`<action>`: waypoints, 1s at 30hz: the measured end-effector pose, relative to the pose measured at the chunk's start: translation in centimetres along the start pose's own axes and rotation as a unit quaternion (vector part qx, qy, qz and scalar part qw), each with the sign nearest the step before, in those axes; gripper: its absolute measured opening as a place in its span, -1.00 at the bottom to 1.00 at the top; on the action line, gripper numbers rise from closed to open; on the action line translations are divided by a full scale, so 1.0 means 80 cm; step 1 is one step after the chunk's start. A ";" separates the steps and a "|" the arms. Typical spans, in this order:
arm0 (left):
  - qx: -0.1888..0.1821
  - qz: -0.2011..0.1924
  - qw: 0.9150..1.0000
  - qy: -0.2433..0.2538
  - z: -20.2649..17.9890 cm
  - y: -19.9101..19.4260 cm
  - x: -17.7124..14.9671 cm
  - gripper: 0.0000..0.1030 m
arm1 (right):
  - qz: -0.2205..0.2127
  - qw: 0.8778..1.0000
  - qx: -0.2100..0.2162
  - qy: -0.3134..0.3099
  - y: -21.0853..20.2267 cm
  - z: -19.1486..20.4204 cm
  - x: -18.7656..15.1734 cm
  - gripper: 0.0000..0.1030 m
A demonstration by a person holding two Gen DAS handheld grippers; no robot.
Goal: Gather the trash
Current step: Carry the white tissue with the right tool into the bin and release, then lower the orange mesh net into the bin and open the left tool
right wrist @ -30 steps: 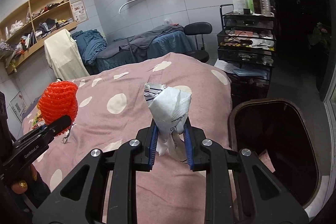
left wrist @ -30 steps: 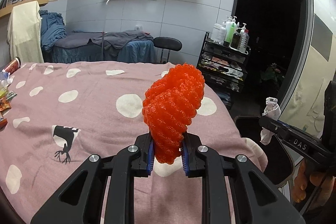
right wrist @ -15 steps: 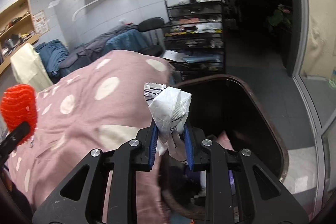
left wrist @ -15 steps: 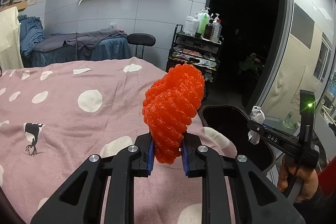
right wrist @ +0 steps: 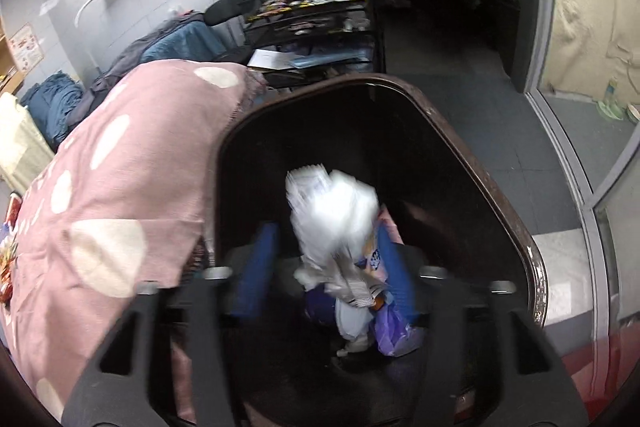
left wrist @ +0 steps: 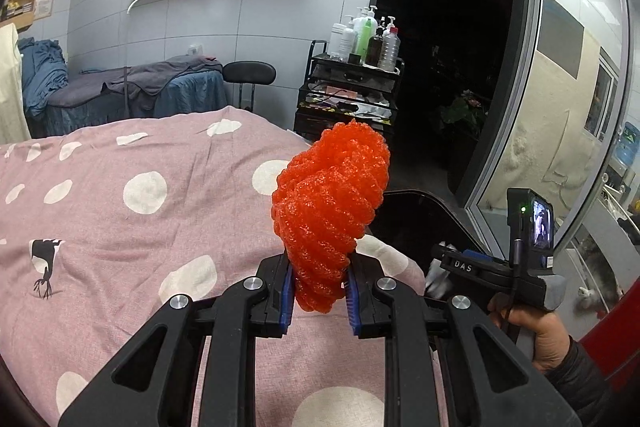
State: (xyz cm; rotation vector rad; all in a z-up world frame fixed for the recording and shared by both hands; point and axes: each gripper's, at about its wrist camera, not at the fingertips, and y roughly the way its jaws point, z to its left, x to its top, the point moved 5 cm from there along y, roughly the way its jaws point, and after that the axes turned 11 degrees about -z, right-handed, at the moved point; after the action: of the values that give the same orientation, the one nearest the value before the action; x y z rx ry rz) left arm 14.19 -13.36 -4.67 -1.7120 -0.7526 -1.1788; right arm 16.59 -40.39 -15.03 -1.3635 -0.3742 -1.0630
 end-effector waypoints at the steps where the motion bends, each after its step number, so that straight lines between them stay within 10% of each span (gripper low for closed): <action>1: -0.001 0.001 1.000 0.001 -0.001 0.001 -0.001 -0.60 | 0.003 1.000 0.000 0.003 0.001 -0.002 -0.002 0.40; 30: -0.096 0.072 0.992 0.044 -0.092 0.084 -0.015 -0.60 | -0.157 0.985 -0.056 0.053 -0.106 -0.042 0.042 0.72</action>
State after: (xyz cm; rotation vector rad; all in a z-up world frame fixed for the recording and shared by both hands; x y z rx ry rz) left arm 16.61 -22.83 -6.99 -1.8257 -0.4650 -1.2493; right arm 10.54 -43.53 -8.13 -1.3681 -0.4666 -1.4289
